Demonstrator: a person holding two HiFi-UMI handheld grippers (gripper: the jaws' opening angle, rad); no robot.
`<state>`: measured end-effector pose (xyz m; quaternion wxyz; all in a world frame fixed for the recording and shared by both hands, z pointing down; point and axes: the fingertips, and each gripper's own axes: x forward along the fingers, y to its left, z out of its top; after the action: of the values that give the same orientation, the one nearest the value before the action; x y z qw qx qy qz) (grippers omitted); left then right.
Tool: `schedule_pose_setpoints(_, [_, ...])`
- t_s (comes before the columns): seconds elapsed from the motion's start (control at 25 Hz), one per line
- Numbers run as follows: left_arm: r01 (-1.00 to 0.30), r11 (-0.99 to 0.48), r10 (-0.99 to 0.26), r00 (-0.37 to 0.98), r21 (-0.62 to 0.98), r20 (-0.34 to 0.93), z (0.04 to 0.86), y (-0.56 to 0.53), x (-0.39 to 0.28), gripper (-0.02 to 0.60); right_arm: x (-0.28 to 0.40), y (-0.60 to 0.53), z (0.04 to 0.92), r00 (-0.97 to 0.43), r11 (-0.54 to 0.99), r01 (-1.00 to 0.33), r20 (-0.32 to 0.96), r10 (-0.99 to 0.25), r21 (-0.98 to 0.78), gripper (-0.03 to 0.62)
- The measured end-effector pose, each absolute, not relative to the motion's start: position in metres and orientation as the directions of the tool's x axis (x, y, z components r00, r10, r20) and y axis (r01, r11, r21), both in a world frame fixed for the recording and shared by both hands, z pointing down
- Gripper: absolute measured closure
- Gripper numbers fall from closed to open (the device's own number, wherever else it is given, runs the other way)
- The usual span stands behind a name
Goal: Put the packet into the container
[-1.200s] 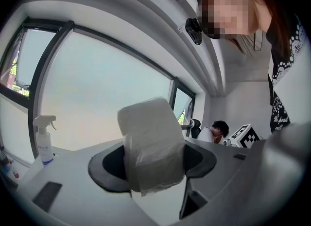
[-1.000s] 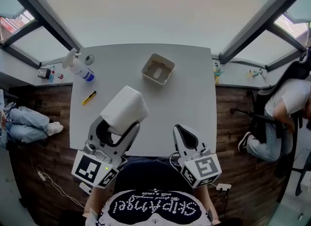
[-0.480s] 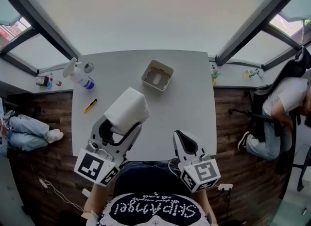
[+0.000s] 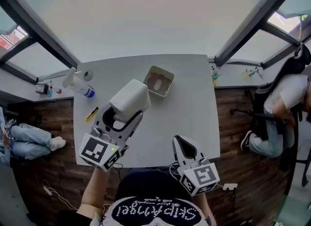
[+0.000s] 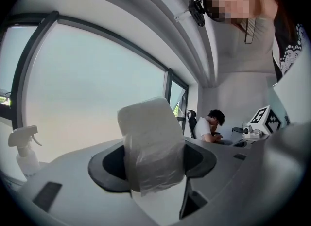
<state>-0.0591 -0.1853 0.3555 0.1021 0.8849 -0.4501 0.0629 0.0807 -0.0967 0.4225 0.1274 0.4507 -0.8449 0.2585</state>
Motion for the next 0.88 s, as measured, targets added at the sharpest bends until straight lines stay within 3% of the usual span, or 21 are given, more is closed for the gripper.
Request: schedule_pose_setpoints(0.88, [-0.803, -0.587, -0.757, 0.591, 0.108, 0.278, 0.395, -0.264, -0.049, 0.299, 0.093, -0.099, 0.423, -0.527, 0.417, -0.849, 0.458, -0.716, -0.325, 0.577])
